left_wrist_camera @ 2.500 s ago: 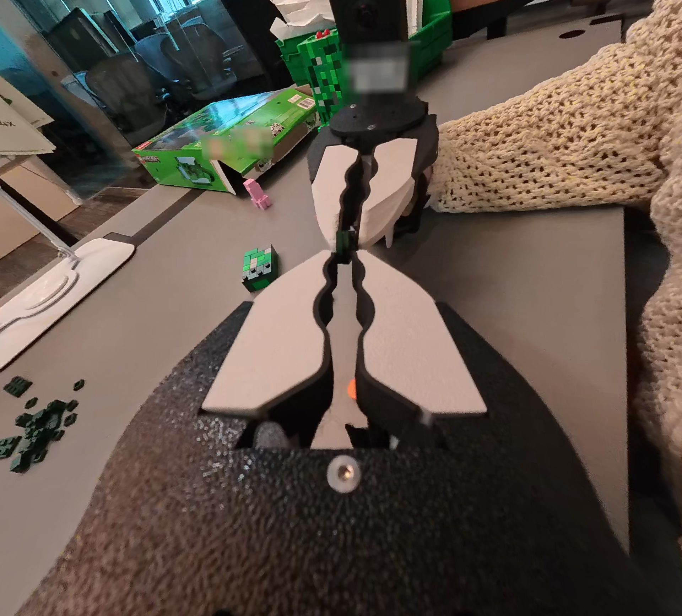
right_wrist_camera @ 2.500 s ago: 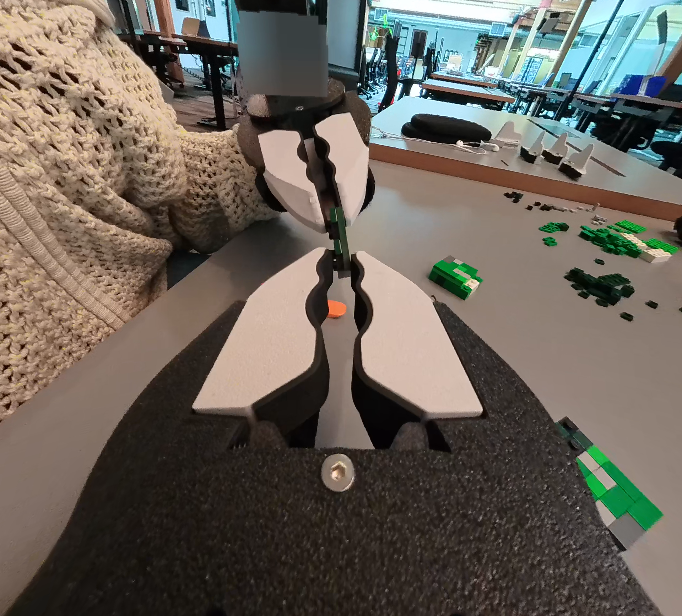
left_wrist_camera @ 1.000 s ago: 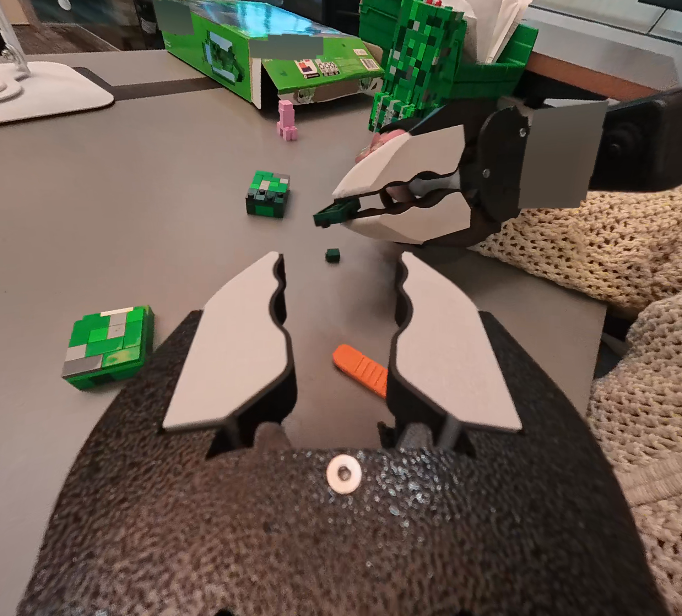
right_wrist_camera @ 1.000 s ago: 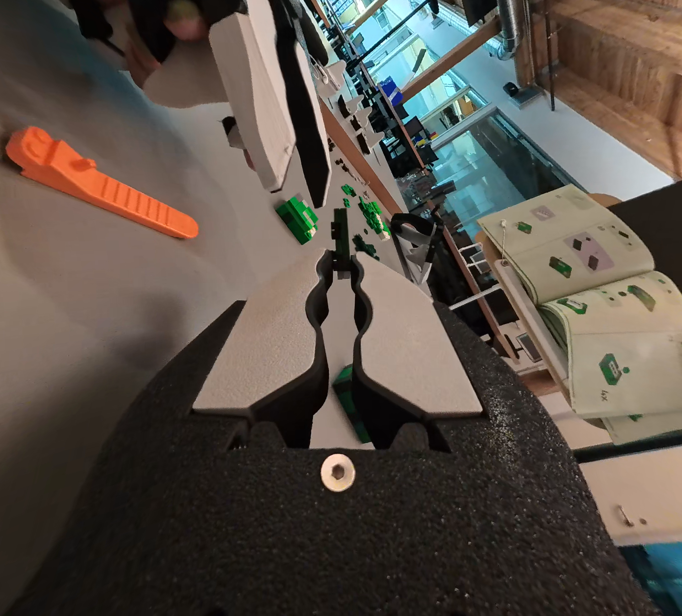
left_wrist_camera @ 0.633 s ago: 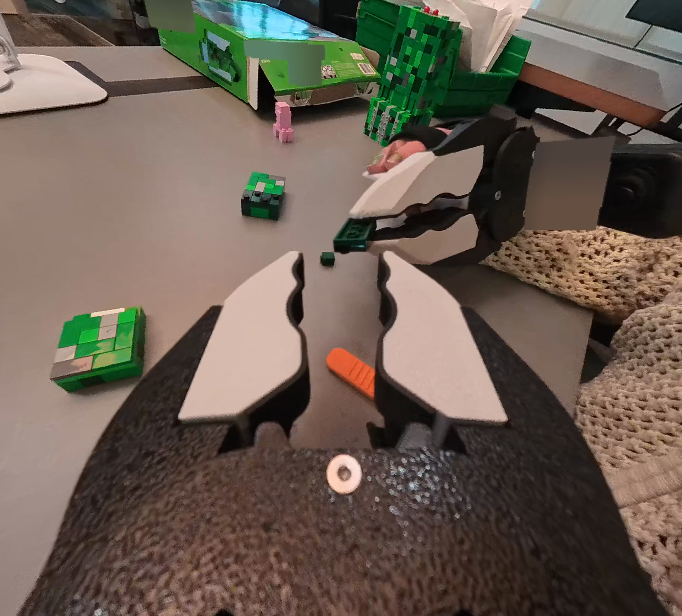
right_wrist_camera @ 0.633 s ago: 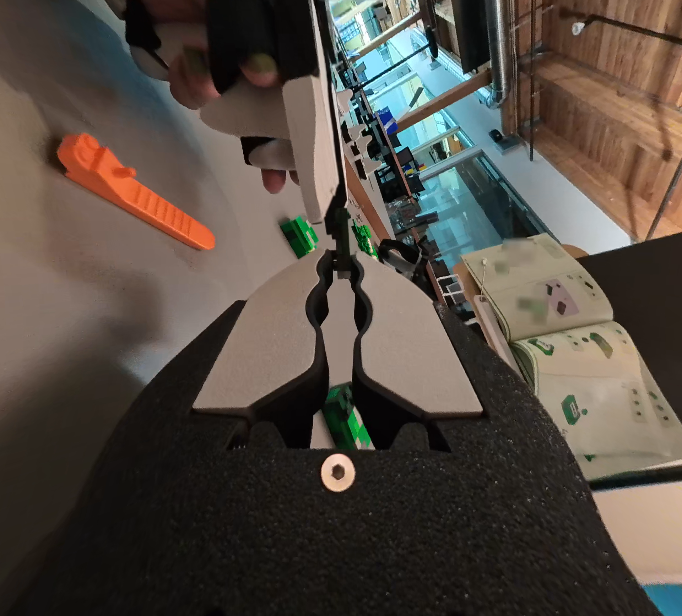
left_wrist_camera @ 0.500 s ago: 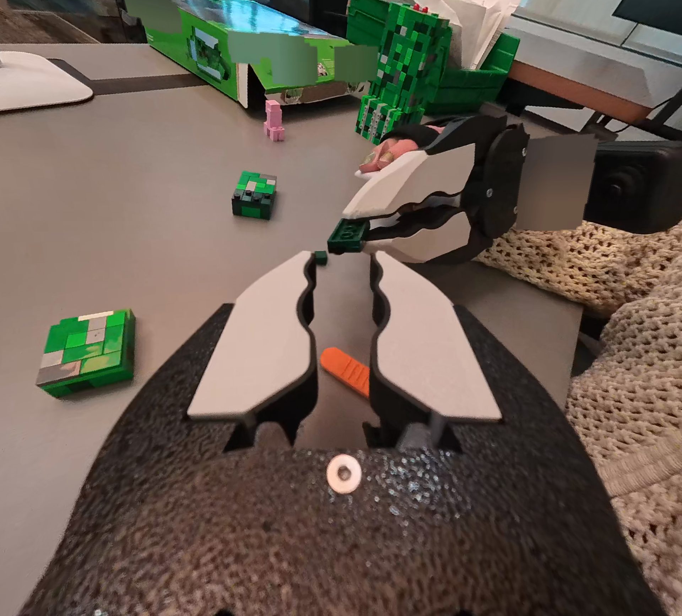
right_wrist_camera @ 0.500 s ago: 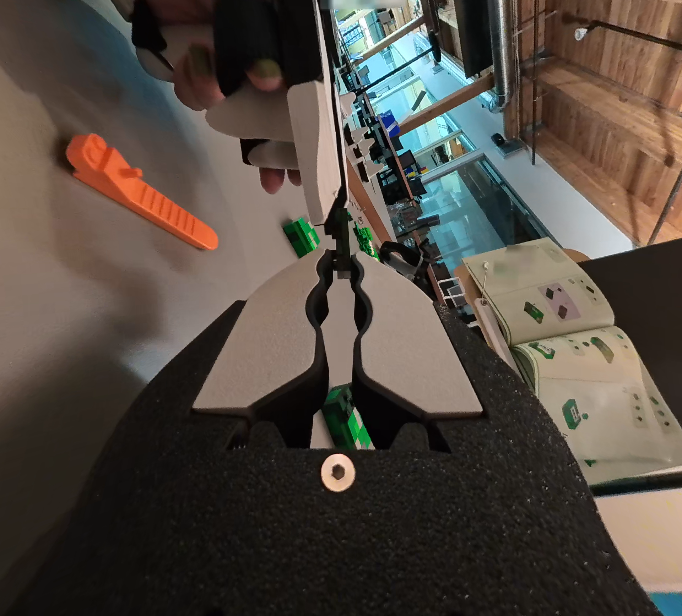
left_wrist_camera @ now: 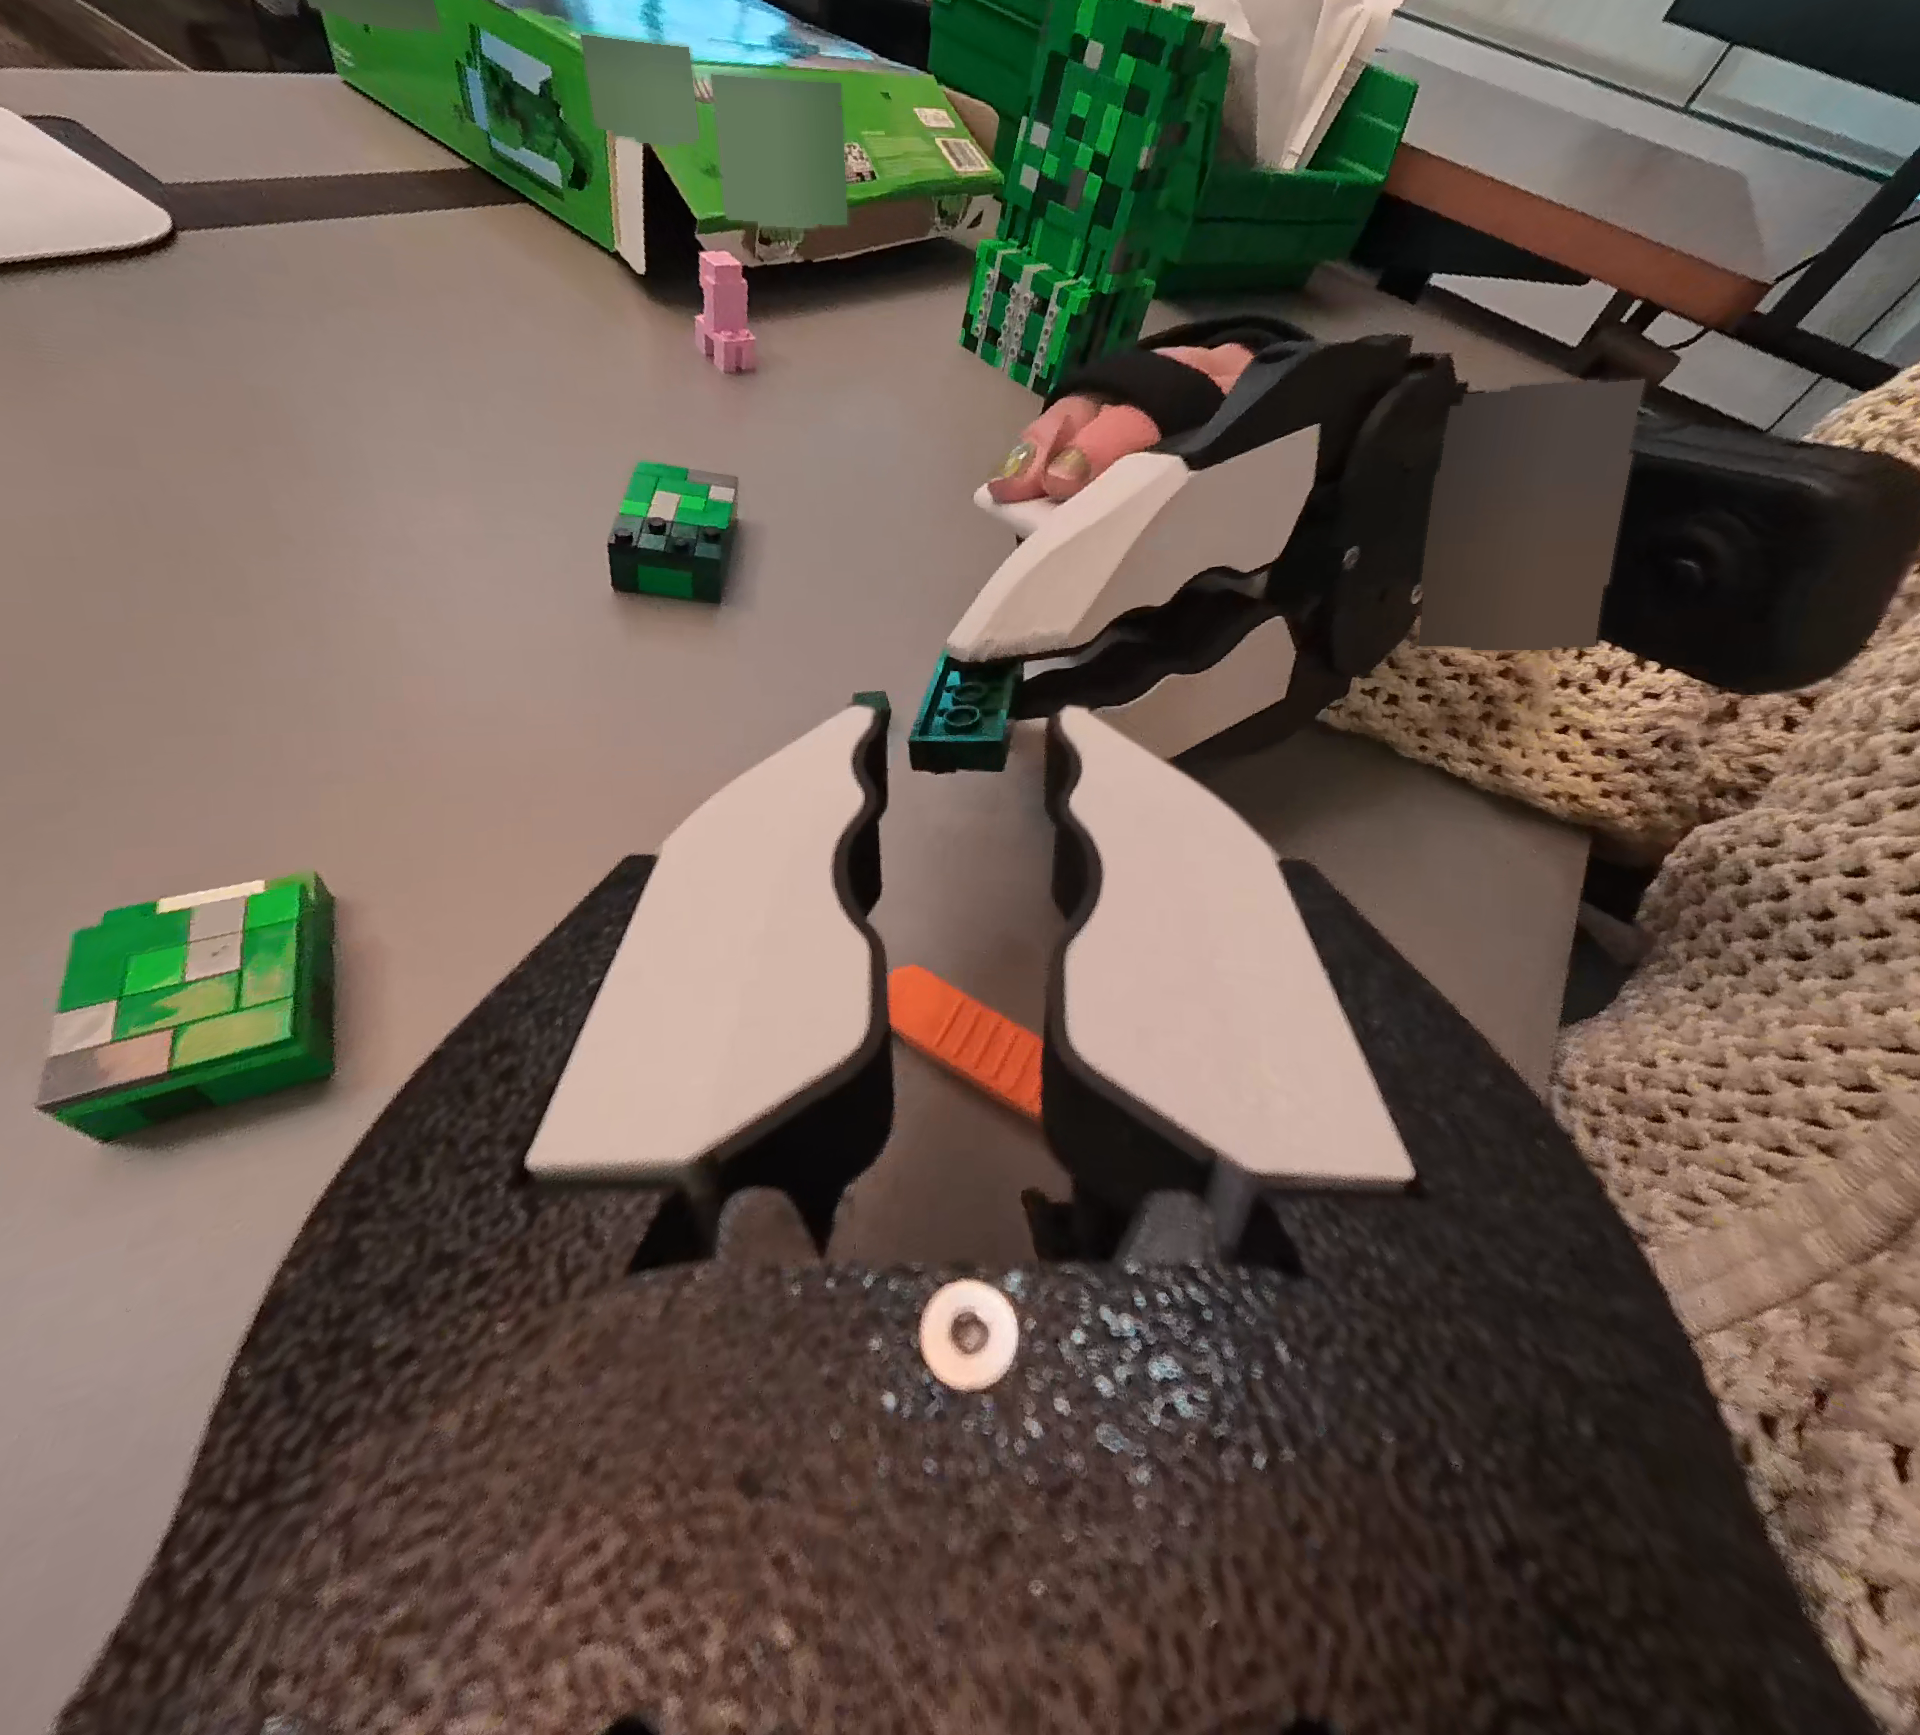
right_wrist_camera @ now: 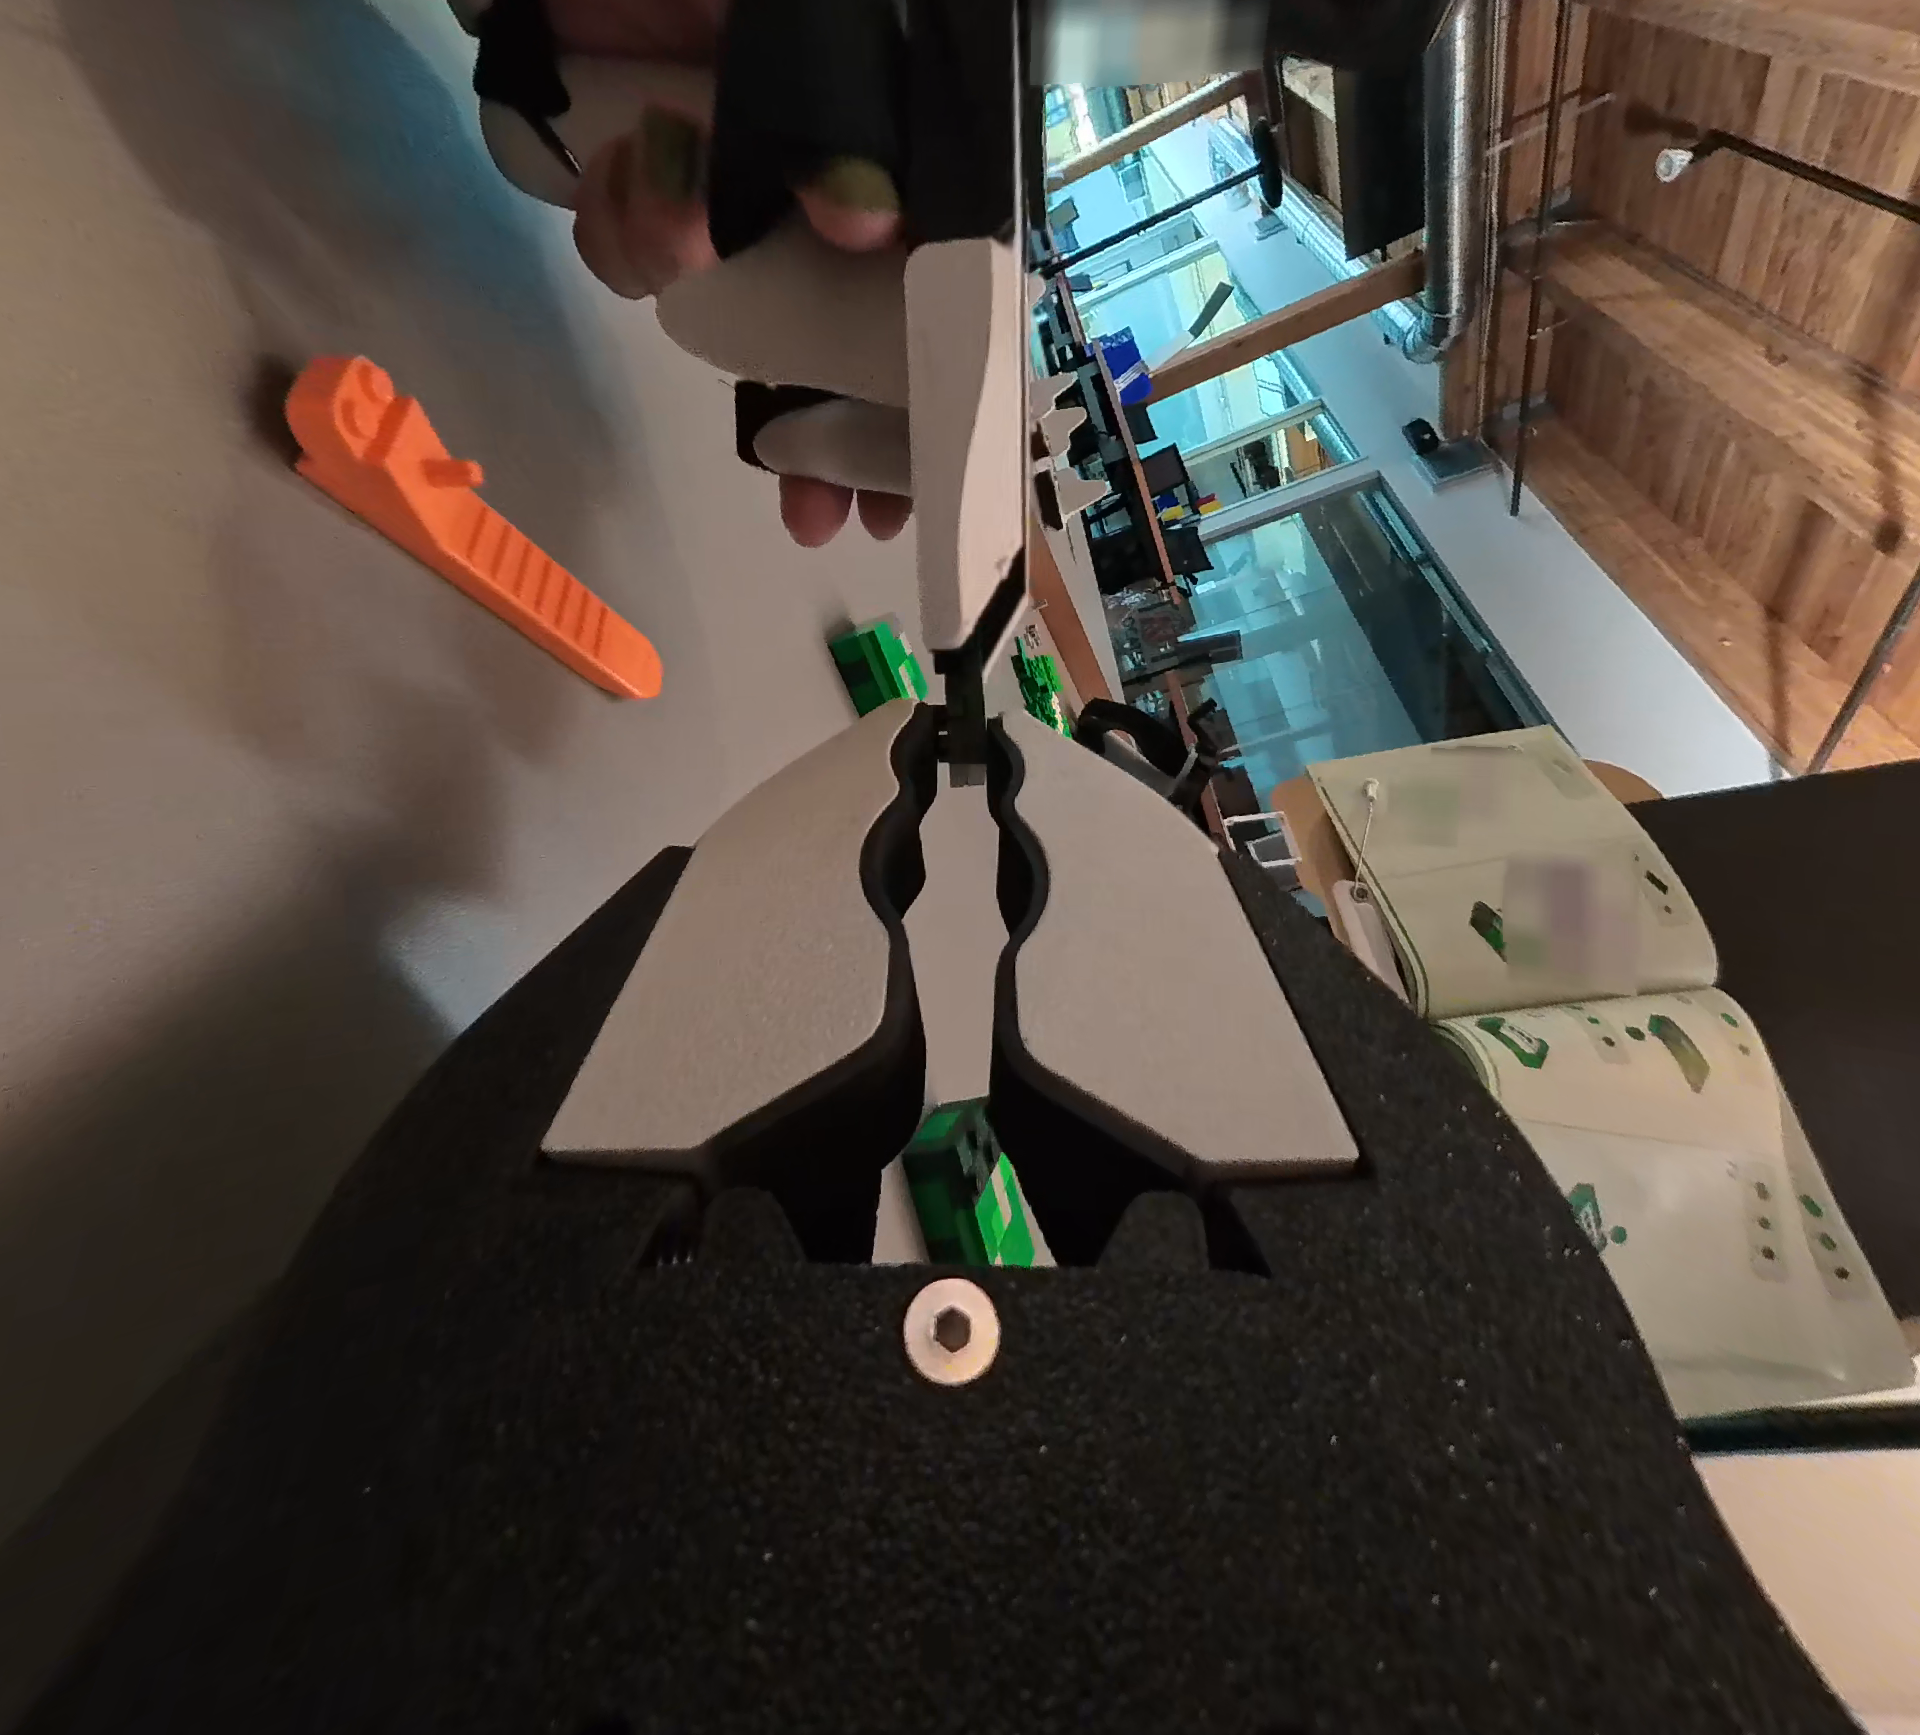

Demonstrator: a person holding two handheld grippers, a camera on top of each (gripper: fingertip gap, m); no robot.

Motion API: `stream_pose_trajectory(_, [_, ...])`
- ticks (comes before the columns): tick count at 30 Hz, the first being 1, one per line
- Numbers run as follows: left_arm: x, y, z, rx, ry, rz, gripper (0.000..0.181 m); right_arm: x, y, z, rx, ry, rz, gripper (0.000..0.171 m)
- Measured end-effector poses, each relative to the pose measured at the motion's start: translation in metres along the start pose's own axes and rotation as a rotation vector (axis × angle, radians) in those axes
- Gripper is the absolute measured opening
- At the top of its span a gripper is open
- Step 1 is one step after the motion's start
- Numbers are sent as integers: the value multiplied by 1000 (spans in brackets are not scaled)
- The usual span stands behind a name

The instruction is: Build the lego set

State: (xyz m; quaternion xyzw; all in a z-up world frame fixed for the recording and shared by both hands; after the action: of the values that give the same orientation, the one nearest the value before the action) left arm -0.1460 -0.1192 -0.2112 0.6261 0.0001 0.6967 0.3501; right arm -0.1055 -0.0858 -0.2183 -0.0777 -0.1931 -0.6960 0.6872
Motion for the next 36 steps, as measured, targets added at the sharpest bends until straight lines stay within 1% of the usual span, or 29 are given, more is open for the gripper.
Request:
stream_pose_trajectory(2, [-2,-2,1,0,-3,-13,27,0,0,0,0,4,0,8])
stream_pose_trajectory(4, [-3,-4,0,9,-4,-25,20,0,0,0,0,10,0,8])
stream_pose_trajectory(8, [-5,-4,-1,16,-14,-43,18,-1,0,-1,4,22,-13,8])
stream_pose_trajectory(11, [0,3,-8,72,-42,-17,18,-2,1,10,-76,5,-30,25])
stream_pose_trajectory(13, [8,16,-11,90,-56,62,18,-8,2,17,-98,-48,-41,30])
stream_pose_trajectory(14, [14,24,-9,50,-47,128,18,-11,3,20,-103,-82,-41,30])
stream_pose_trajectory(15, [22,34,-4,-23,-23,209,18,-13,3,22,-106,-116,-41,30])
stream_pose_trajectory(17, [35,54,8,-246,57,379,18,-17,3,26,-110,-162,-45,28])
stream_pose_trajectory(19, [44,77,17,-480,128,530,17,-20,2,24,-104,-162,-61,24])
stream_pose_trajectory(21, [47,93,21,-626,162,625,17,-23,-1,23,-112,-130,-106,21])
stream_pose_trajectory(25, [48,101,24,-692,163,670,17,-27,-4,22,-124,-100,-161,18])
stream_pose_trajectory(29, [50,105,27,-715,155,679,17,-35,-3,31,-170,-159,-204,14])
stream_pose_trajectory(32, [49,105,27,-717,157,676,17,-48,0,43,-214,-289,-235,13])
stream_pose_trajectory(36, [47,102,26,-692,163,654,18,-77,7,58,-245,-510,-279,13])
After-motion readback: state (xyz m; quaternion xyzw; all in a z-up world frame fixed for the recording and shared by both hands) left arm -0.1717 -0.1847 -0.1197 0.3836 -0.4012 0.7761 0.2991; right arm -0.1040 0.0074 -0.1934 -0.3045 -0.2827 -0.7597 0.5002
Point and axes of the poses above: each gripper's, where its closed fingertips meet, y back along the fingers, x out of its top, z = x × y across the jaws, the point moved 3 cm from there along y, back along the fingers, and after that the axes turned 11 degrees about -z, right-handed, at the moved point
